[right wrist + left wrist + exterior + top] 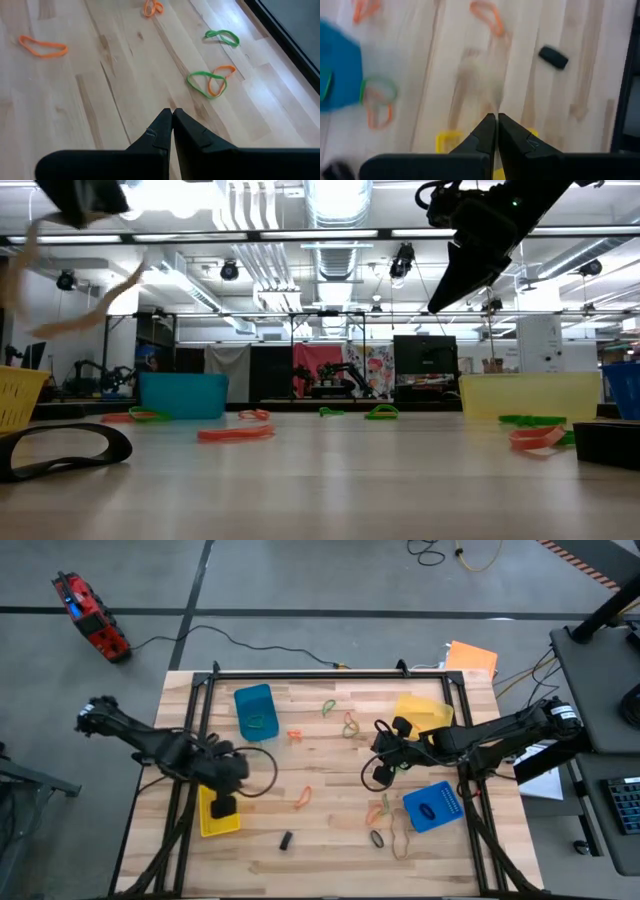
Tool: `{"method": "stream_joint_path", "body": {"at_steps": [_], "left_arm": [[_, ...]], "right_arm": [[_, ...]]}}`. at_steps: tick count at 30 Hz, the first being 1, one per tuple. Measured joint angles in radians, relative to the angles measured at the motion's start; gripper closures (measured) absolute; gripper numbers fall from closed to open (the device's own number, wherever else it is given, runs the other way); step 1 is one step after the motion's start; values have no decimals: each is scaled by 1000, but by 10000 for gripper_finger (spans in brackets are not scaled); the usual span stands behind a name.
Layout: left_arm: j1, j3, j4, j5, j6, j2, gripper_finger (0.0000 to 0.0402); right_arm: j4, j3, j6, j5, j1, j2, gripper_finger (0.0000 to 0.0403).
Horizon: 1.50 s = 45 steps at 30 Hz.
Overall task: Sort rubber bands into baskets
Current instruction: Put the brown rubber band into the bottom yellow bin
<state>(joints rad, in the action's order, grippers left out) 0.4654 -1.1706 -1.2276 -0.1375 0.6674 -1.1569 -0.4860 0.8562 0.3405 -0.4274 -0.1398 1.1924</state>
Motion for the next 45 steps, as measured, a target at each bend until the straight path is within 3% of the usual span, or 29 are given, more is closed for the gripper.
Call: {"method": "stream_joint_path", "body": {"at_steps": [4,15,32,38,45], "left_arm": [[54,-10,-41,14,82,33,402],[171,133,54,18,237,46,402],[182,314,91,77,448,46,400],[182,334,87,77,524,46,364],[182,334,73,89,595,46,289]], "right_arm": [[4,0,0,0,0,0,393],[11,-18,0,-1,0,1,393],[75,-69,23,0,0,1,393],[78,-69,23,0,0,1,393],[80,-69,23,0,0,1,393]]}}
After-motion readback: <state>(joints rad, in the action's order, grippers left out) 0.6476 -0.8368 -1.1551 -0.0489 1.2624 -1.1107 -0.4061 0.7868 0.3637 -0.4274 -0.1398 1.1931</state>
